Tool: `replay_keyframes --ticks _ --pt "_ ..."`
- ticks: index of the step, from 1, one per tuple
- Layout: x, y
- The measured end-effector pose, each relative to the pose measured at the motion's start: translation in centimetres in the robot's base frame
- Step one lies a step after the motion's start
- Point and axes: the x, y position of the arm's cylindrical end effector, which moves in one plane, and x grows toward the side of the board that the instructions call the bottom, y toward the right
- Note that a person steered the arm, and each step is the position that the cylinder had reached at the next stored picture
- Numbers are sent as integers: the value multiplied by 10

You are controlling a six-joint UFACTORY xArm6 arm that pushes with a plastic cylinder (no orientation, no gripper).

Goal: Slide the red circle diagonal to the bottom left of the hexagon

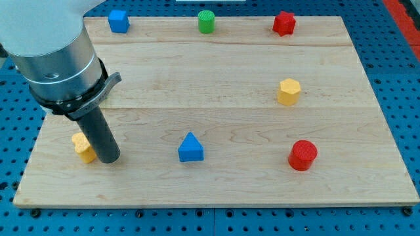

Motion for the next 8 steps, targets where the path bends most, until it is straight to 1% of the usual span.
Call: replay_keyframes --ticks 2,3,4,5,6,7,8 --pt "0 3" --pt "29 13" --pt "46 51" --pt "47 153" --pt "47 243" --pt "47 254" --pt "46 282"
